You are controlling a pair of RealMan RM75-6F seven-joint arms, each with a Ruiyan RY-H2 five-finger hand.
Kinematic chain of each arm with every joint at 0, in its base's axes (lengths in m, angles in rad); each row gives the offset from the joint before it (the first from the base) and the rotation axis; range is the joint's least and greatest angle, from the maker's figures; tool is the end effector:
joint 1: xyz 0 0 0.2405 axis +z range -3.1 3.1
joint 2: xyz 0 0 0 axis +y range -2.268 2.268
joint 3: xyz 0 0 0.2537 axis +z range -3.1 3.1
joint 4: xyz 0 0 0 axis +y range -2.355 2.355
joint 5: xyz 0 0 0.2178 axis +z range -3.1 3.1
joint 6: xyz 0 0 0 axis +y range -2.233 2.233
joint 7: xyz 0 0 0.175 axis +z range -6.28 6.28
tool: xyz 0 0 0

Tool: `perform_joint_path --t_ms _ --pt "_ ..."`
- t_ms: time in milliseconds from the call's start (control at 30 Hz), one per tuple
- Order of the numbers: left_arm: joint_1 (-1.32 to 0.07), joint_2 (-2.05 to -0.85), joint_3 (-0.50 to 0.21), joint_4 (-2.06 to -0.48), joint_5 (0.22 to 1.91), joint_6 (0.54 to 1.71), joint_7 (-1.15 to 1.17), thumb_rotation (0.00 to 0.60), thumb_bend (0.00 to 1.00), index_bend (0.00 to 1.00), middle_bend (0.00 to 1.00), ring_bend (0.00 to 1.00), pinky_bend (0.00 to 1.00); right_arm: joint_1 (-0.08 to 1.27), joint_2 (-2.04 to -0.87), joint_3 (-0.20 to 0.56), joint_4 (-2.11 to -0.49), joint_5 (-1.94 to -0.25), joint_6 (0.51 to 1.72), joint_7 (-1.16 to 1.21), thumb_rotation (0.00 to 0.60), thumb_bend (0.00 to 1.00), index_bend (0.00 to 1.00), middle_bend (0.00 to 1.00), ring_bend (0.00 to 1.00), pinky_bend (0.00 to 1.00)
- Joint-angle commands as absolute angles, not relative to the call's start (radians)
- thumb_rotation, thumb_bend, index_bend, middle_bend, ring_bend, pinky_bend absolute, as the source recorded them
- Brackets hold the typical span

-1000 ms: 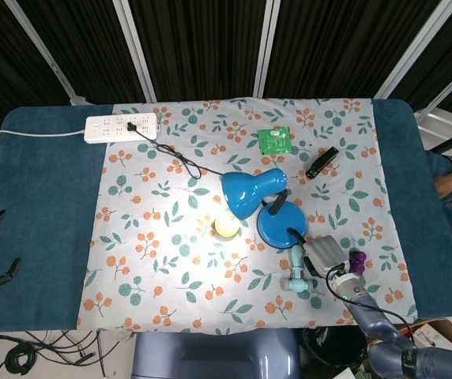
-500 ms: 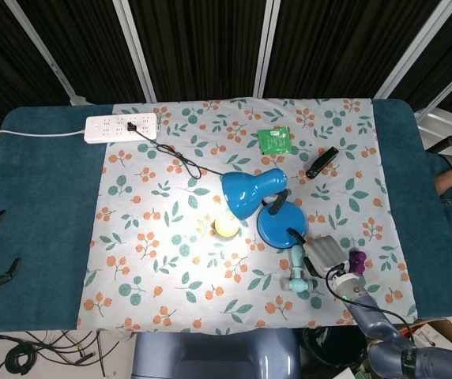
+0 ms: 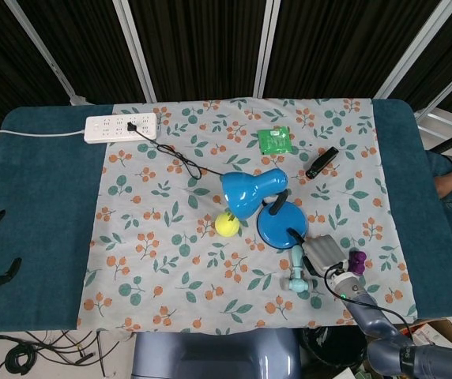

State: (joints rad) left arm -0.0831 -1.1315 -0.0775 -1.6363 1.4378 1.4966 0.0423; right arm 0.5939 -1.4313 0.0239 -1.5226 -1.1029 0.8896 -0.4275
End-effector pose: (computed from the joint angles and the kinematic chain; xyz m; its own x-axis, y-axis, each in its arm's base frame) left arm -0.3125 0.2171 0.1548 0.3938 -0.0312 0.9187 0.9185 0.0512 -0.3920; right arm -0.2363 -0.3153 -0.0321 0.5834 -0.4284 0.6900 -0.8120 -0.3237 0.4856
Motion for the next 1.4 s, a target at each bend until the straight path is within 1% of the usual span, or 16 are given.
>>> perform_joint_path --t_ms 33,233,300,333,367,400,433,467,567,667,767,833,933,1067,1267,1400 --pt "-0.083 -1.131 -0.077 -1.636 1.438 1.496 0.042 0.600 0.30 0.00 0.00 0.00 0.00 0.595 -1.432 0.022 -1.523 -1.101 0.888 -0.430 0.600 0.56 0.17 0.73 0.82 0.76" --pt "-0.083 -1.131 -0.077 -1.637 1.438 1.497 0.042 0.600 0.30 0.00 0.00 0.00 0.00 0.596 -1.429 0.035 -1.532 -1.113 0.909 -0.422 0.600 0.56 0.17 0.73 0.82 0.76" --pt "-0.083 -1.131 -0.077 -1.637 1.438 1.496 0.043 0.600 0.30 0.00 0.00 0.00 0.00 0.593 -1.426 0.043 -1.540 -1.126 0.928 -0.414 0.600 0.56 0.16 0.71 0.81 0.74" --pt "-0.083 -1.131 -0.077 -1.637 1.438 1.496 0.042 0.600 0.30 0.00 0.00 0.00 0.00 0.590 -1.425 0.047 -1.544 -1.133 0.939 -0.409 0.600 0.56 0.14 0.68 0.79 0.70" --pt "-0.083 -1.131 -0.077 -1.637 1.438 1.496 0.042 0.600 0.30 0.00 0.00 0.00 0.00 0.589 -1.424 0.049 -1.547 -1.138 0.946 -0.405 0.600 0.54 0.13 0.63 0.76 0.63" --pt "-0.083 -1.131 -0.077 -1.636 1.437 1.495 0.042 0.600 0.30 0.00 0.00 0.00 0.00 0.584 -1.420 0.054 -1.554 -1.147 0.962 -0.398 0.600 0.52 0.11 0.56 0.70 0.53" --pt "-0.083 -1.131 -0.077 -1.636 1.436 1.495 0.041 0.600 0.30 0.00 0.00 0.00 0.00 0.579 -1.414 0.057 -1.565 -1.156 0.977 -0.392 0.600 0.50 0.10 0.51 0.67 0.45" --pt "-0.083 -1.131 -0.077 -1.636 1.435 1.494 0.041 0.600 0.30 0.00 0.00 0.00 0.00 0.574 -1.406 0.059 -1.576 -1.165 0.992 -0.387 0.600 0.46 0.09 0.44 0.61 0.35" --pt "-0.083 -1.131 -0.077 -1.637 1.436 1.495 0.041 0.600 0.30 0.00 0.00 0.00 0.00 0.555 -1.375 0.070 -1.614 -1.192 1.050 -0.381 0.600 0.38 0.09 0.29 0.46 0.24" --pt "-0.083 -1.131 -0.077 -1.637 1.436 1.494 0.042 0.600 0.30 0.00 0.00 0.00 0.00 0.524 -1.326 0.081 -1.672 -1.222 1.129 -0.376 0.600 0.33 0.09 0.23 0.40 0.20" --pt "-0.083 -1.132 -0.077 -1.637 1.436 1.495 0.043 0.600 0.30 0.00 0.00 0.00 0.00 0.482 -1.267 0.088 -1.738 -1.257 1.218 -0.362 0.600 0.32 0.08 0.20 0.37 0.20" --pt "-0.083 -1.132 -0.077 -1.637 1.436 1.495 0.044 0.600 0.30 0.00 0.00 0.00 0.00 0.463 -1.245 0.087 -1.760 -1.269 1.251 -0.359 0.600 0.31 0.07 0.18 0.34 0.19" --pt "-0.083 -1.133 -0.078 -1.638 1.435 1.496 0.047 0.600 0.30 0.00 0.00 0.00 0.00 0.400 -1.187 0.066 -1.821 -1.321 1.354 -0.358 0.600 0.30 0.07 0.17 0.31 0.18" --pt "-0.083 -1.133 -0.079 -1.639 1.433 1.498 0.050 0.600 0.30 0.00 0.00 0.00 0.00 0.328 -1.147 0.028 -1.862 -1.383 1.454 -0.352 0.600 0.26 0.06 0.15 0.28 0.16" --pt "-0.082 -1.136 -0.079 -1.642 1.435 1.500 0.057 0.600 0.30 0.00 0.00 0.00 0.00 0.206 -1.158 -0.032 -1.836 -1.478 1.617 -0.357 0.600 0.23 0.05 0.11 0.26 0.16" --pt "-0.082 -1.136 -0.080 -1.643 1.435 1.503 0.057 0.600 0.30 0.00 0.00 0.00 0.00 0.157 -1.184 -0.048 -1.790 -1.500 1.677 -0.352 0.600 0.19 0.04 0.08 0.23 0.15"
